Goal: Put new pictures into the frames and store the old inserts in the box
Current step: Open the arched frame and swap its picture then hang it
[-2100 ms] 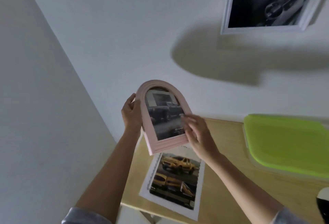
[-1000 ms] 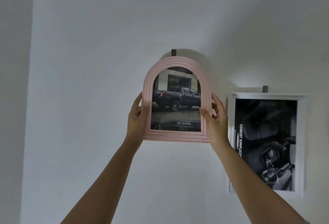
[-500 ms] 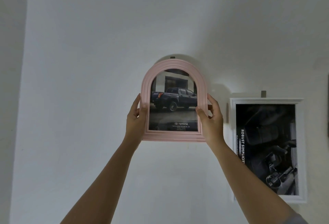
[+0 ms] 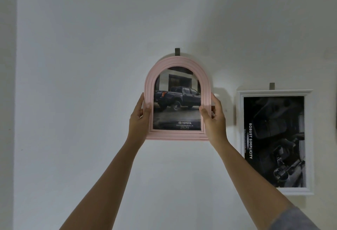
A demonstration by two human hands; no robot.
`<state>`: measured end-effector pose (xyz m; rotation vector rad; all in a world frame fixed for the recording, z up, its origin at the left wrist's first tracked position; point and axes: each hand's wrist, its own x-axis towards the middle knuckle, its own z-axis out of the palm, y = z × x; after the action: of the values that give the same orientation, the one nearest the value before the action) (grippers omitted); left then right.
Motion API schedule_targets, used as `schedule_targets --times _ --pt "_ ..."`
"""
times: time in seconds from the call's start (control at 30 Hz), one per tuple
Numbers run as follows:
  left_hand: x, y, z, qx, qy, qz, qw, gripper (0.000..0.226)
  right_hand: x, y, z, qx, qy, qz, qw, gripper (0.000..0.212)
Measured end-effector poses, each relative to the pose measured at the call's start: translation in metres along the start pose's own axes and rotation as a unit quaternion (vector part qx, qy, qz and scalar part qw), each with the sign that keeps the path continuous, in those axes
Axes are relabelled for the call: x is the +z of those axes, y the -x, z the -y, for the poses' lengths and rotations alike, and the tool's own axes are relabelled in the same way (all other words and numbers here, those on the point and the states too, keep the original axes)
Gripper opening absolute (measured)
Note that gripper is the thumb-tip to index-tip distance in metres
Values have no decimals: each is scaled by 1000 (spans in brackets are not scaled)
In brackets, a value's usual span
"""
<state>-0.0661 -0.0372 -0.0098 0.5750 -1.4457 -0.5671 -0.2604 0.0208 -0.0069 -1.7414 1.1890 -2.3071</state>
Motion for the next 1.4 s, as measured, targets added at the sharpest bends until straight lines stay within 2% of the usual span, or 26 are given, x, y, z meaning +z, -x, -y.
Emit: schedule_targets --times 0.23,0.43,0.7,1.2,1.4 --pt "-1 11 9 23 -54 -34 998 40 -3 9 -7 -16 124 -2 992 61" --pt "2 25 22 45 -68 -42 996 45 -10 19 -15 -52 160 -22 985 60" --pt "2 35 29 58 -93 -57 992 49 -15 28 -23 -52 154 -19 987 54" --pt "-1 45 22 28 -128 -70 989 48 -16 32 -24 -52 164 -5 985 44" --pt "7 46 -4 61 -191 -128 971 44 -30 23 -6 -62 147 -13 987 39"
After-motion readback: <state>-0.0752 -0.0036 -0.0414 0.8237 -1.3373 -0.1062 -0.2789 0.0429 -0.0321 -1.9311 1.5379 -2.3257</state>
